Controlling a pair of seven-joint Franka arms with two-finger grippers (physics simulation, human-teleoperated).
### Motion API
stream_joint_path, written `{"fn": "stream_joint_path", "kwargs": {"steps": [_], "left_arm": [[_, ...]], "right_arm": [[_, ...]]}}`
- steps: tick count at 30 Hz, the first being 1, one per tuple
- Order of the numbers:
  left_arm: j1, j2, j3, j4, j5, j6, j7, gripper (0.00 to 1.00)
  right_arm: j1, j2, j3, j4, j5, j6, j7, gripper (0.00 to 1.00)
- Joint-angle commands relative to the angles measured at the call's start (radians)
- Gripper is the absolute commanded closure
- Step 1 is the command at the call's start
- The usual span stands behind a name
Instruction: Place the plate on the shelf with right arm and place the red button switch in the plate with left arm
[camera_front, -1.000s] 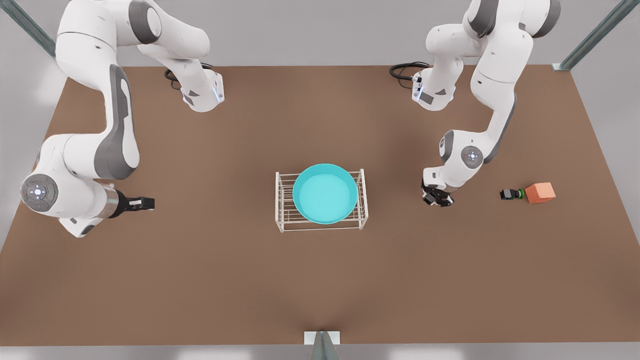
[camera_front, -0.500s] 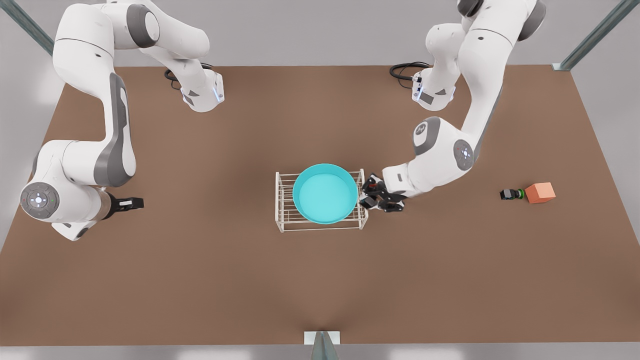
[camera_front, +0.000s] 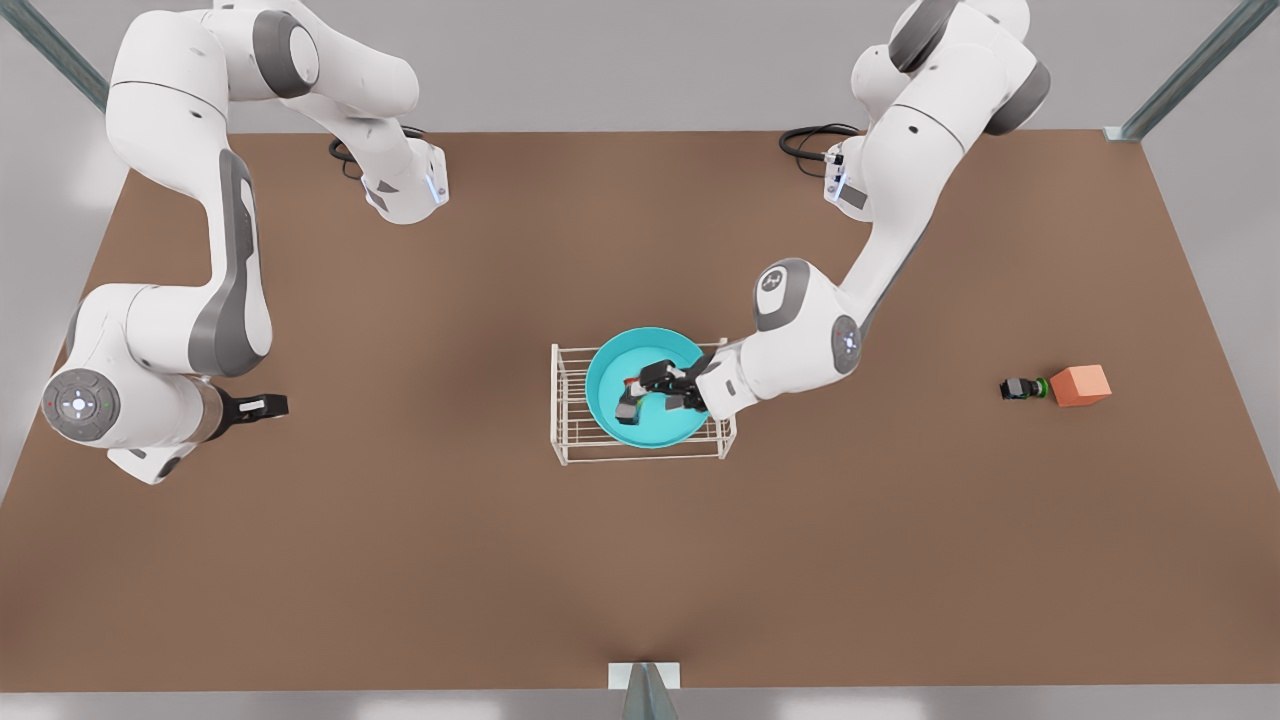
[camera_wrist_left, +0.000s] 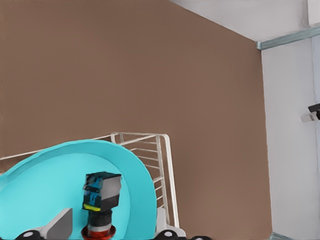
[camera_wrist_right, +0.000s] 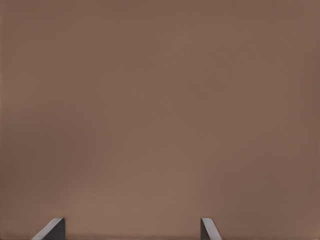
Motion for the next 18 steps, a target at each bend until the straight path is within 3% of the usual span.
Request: {"fn": "stream_joint_path", "kwargs": {"steps": [1, 4, 5, 8, 9, 10, 11, 12, 18], "left_arm": [[0.051, -0.028, 0.005, 0.008, 0.304, -0.145, -0.282, 0.0], [0.171, -0.109, 0.011, 0.054, 0.579, -0.427, -0.267, 0.0], [0.22, -0.109, 0.016, 0.136, 0.582, -0.565, -0.223, 0.0], [0.32, -0.142, 0.009, 0.211, 0.628, -0.73, -0.223, 0.0], [0.279, -0.143, 0.105, 0.284, 0.675, -0.824, -0.151, 0.0], [0.132, -0.163, 0.372, 0.323, 0.593, -0.915, 0.097, 0.0], [0.141, -0.337, 0.445, 0.135, 0.499, -0.761, 0.106, 0.0], [0.14, -0.519, 0.445, -0.149, 0.502, -0.595, 0.109, 0.0], [0.133, -0.448, 0.442, -0.09, 0.551, -0.593, 0.094, 0.0]], "right_arm": [[0.0, 0.0, 0.0, 0.0, 0.001, 0.0, -0.041, 0.0], [0.0, -0.002, 0.0, 0.0, 0.001, -0.002, -0.041, 0.0], [-0.005, -0.002, 0.0, 0.0, 0.001, -0.002, -0.041, 0.0], [-0.006, -0.002, 0.0, 0.0, -0.001, -0.002, -0.041, 0.0], [-0.006, 0.0, 0.002, 0.0, -0.002, 0.0, -0.041, 0.0], [-0.006, 0.001, 0.002, 0.0, -0.002, 0.0, -0.04, 0.0], [-0.006, 0.003, 0.002, 0.0, -0.002, 0.0, -0.041, 0.0], [-0.006, 0.004, 0.002, 0.002, -0.002, 0.0, -0.04, 0.0], [-0.006, 0.006, 0.002, 0.0, -0.002, 0.0, -0.04, 0.0]]}}
